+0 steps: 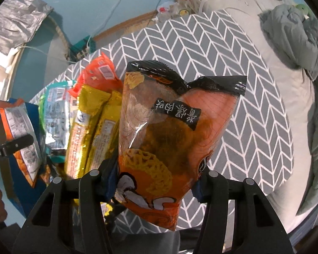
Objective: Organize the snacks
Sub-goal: 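Lift both bags and carry them over the cardboard box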
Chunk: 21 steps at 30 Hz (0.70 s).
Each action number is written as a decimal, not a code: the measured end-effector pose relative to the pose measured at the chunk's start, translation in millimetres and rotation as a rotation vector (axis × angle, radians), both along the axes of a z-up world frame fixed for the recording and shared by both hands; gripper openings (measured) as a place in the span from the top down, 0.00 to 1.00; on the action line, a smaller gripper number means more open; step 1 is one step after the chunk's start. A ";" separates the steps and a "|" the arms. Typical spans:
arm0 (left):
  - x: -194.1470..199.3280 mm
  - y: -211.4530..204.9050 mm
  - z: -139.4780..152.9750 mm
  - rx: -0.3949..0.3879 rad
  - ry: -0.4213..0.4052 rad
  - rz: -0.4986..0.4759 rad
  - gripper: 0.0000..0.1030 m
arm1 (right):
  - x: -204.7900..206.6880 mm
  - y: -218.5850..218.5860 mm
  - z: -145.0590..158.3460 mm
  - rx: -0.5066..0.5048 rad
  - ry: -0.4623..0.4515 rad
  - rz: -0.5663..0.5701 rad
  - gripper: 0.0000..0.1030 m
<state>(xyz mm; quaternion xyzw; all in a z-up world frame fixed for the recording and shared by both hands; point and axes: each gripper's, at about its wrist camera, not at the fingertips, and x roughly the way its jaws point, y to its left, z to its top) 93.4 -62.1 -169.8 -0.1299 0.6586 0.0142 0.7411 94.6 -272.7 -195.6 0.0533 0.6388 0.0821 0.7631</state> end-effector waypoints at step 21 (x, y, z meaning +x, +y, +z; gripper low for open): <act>-45.9 31.4 63.6 -0.054 -0.092 0.076 0.55 | -18.7 68.5 57.7 0.047 -0.058 0.167 0.47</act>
